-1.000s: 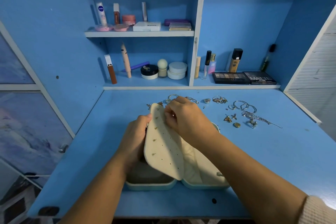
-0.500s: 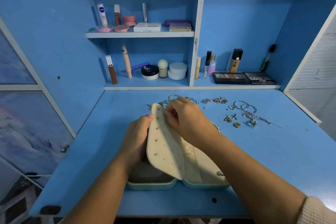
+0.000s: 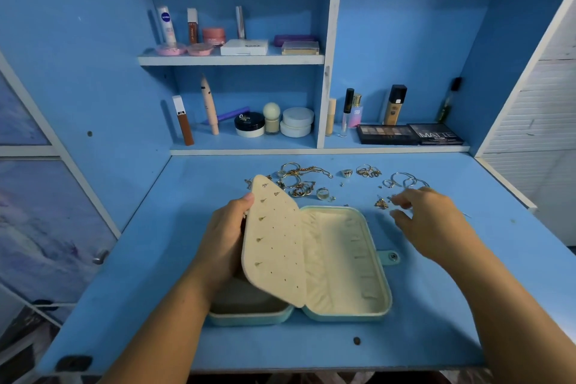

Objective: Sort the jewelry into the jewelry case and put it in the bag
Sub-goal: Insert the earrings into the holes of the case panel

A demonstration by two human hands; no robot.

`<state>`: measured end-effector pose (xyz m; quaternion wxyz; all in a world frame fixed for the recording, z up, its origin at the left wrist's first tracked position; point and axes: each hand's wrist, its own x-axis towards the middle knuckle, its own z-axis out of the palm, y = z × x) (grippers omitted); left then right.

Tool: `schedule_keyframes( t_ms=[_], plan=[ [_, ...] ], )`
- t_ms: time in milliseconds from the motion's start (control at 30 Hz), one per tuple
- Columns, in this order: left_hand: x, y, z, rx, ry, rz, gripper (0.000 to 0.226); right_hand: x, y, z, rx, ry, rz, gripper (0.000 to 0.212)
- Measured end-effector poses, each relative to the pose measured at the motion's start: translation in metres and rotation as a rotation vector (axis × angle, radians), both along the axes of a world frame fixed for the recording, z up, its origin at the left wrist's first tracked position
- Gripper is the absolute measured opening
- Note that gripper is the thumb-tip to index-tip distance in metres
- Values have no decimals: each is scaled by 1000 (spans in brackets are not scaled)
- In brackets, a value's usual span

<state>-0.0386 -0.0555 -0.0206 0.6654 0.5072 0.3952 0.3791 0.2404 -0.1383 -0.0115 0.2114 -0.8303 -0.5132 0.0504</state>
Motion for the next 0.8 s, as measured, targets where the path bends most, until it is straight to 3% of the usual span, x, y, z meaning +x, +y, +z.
schedule_keyframes(
  t_ms=[300,433,567,800],
  plan=[
    [1,-13,10,275,69,-33,59,7,0,-7,-108,1,-10,18],
    [7,-22,17,393,92,-33,50,10,0,-7,-44,50,-20,2],
    [11,-25,18,472,62,-79,43,14,1,-7,-75,62,18,30],
    [8,-20,14,507,113,-88,33,15,4,-9,-49,7,97,26]
  ],
)
